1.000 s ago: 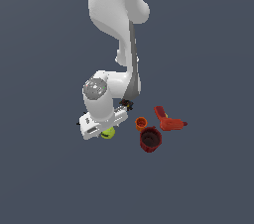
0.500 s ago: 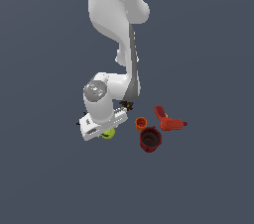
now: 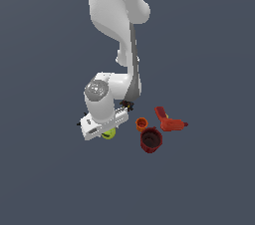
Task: Pick up a designated object from a clutter of objects.
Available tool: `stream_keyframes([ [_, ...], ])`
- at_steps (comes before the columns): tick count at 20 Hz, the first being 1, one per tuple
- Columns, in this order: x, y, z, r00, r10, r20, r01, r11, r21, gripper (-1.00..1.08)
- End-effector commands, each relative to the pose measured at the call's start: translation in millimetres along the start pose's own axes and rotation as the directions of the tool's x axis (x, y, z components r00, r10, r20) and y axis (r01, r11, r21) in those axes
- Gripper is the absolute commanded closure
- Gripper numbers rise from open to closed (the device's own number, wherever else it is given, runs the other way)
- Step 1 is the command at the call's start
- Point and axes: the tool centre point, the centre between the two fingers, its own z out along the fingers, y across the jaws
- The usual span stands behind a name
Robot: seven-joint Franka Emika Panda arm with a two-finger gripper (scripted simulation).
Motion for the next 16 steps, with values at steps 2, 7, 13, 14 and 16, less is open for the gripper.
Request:
stream_keyframes([
  [2,0.4,-6.2,-6.9,1.0,-0.001,-0.002,0.001,1.0,-0.001,1.08],
  [7,-0.6,-24.1,-23.5,1.0,-0.001,-0.001,0.001,1.0,-0.002,1.08],
  [13,-2.2,-58.9,-55.4,1.0,-0.001,0.0,0.001,1.0,-0.003,1.08],
  [14,-2.6,-66.1,-62.0,1.0,-0.001,0.0,0.001,1.0,-0.003,1.08],
  [16,-3.3,-81.5,-76.2,1.0,-0.001,0.001,0.001,1.0,-0.004,1.08],
])
